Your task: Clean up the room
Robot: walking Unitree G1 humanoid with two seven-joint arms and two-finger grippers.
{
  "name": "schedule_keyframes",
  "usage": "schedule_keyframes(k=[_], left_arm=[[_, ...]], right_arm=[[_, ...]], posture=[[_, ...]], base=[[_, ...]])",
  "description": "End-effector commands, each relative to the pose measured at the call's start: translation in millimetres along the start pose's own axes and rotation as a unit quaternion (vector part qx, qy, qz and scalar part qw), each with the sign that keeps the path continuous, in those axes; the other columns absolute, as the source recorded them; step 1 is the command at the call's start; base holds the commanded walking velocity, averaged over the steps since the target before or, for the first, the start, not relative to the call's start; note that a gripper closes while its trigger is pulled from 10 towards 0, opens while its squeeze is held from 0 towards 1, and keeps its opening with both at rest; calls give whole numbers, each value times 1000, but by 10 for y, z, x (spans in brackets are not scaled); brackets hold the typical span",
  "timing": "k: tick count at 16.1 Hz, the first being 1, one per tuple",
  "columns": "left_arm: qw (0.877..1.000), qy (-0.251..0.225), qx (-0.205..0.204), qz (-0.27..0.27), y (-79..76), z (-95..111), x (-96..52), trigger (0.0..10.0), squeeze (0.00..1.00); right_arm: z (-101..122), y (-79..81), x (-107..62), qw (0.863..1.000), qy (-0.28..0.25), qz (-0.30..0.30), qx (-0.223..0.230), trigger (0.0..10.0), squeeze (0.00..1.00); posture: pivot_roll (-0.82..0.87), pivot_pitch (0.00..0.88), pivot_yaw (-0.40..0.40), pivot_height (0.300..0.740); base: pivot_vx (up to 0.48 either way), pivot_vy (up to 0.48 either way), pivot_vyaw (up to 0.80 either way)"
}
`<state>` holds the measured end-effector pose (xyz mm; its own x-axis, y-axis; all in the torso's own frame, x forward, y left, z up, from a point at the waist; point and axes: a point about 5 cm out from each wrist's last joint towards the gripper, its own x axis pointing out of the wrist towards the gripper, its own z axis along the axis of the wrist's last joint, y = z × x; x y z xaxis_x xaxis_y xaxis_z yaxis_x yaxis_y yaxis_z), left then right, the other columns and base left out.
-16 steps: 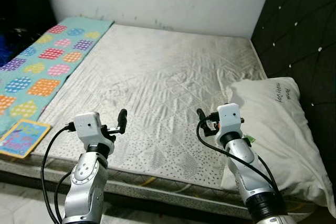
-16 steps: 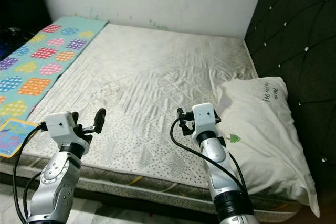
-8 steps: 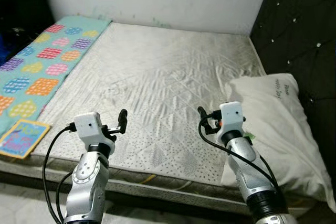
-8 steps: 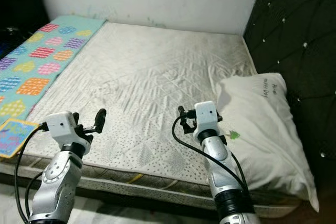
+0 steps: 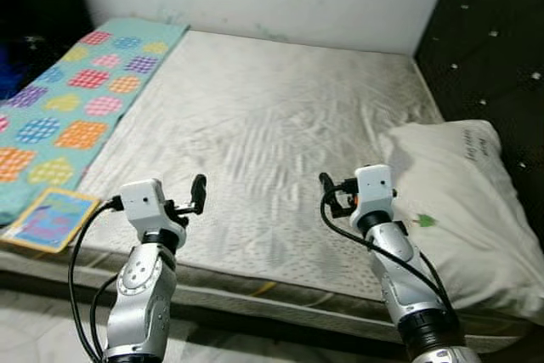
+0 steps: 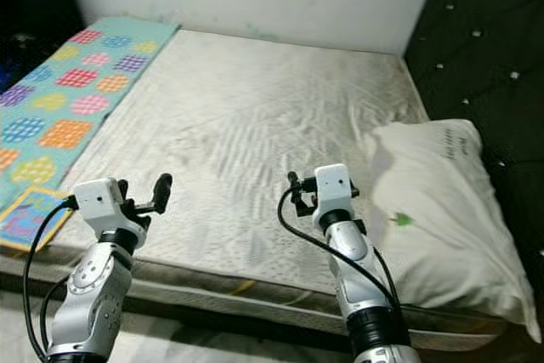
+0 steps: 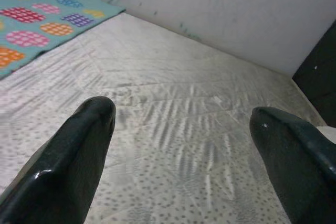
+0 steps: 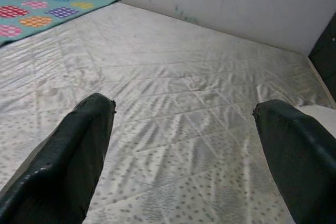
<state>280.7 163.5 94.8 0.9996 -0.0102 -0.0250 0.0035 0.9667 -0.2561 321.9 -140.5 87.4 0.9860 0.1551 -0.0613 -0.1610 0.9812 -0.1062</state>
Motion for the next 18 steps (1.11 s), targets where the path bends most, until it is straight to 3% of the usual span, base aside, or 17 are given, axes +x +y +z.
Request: schedule_keyframes(k=[1, 5, 9, 15, 18], left_arm=[[1000, 8, -3, 3, 0, -31, -6, 10000, 0], [1000, 9, -2, 1, -4, -39, -10, 10000, 0], [1000, 10, -1, 1, -6, -45, -13, 10000, 0], [1000, 11, 0, 2, -4, -52, -20, 10000, 0], [1000, 0, 0, -9, -25, -28, -26, 10000, 0]], right_arm=[[13, -23, 15, 1000, 3, -1, -1, 10000, 0], [5, -19, 13, 1000, 5, 0, -3, 10000, 0], [-1, -12, 16, 1000, 6, 2, -5, 10000, 0], [-11, -4, 15, 1000, 8, 3, -5, 10000, 0], [-13, -3, 10, 1000, 8, 3, -5, 10000, 0]], posture=[[-114, 0, -28, 740], [-114, 0, -28, 740], [-113, 0, -29, 740], [-112, 0, -28, 740], [-115, 0, -26, 740]], base=[[0, 409, 0], [0, 409, 0], [0, 411, -552], [0, 468, 0], [0, 94, 0]])
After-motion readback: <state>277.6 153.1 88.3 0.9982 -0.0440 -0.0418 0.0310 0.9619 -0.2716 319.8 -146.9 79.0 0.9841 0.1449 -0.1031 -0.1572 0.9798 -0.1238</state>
